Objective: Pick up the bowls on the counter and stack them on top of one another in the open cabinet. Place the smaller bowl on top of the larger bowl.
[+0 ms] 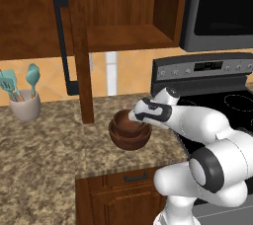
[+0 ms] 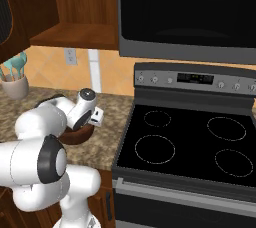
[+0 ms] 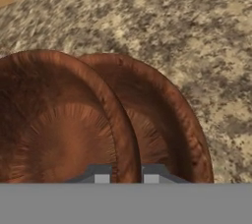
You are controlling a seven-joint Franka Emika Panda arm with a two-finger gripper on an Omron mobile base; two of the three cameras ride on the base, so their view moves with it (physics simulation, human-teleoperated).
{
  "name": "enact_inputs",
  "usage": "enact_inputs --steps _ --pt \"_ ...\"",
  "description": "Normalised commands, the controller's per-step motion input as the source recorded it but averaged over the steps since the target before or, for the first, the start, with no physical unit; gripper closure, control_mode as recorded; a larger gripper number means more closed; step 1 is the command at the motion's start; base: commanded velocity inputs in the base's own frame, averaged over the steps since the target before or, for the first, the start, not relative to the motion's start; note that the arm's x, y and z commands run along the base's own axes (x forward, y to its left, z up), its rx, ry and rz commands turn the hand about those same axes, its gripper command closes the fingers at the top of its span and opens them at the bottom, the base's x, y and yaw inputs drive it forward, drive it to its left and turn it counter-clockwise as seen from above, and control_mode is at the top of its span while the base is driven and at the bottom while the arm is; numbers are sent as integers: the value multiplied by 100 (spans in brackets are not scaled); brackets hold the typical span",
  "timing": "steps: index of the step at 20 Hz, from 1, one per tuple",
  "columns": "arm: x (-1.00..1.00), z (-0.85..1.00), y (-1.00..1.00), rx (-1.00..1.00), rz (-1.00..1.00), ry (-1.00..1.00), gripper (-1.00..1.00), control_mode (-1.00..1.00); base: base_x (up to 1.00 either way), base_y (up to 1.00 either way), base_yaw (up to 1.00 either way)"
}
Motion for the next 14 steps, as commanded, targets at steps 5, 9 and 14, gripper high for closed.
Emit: enact_inputs --steps 5,9,14 --pt "0 -25 0 -2 0 0 100 -100 0 0 0" --pt "0 -22 0 -2 0 0 100 -100 0 0 0" --pt "-1 -2 0 -2 0 0 -100 -100 0 0 0"
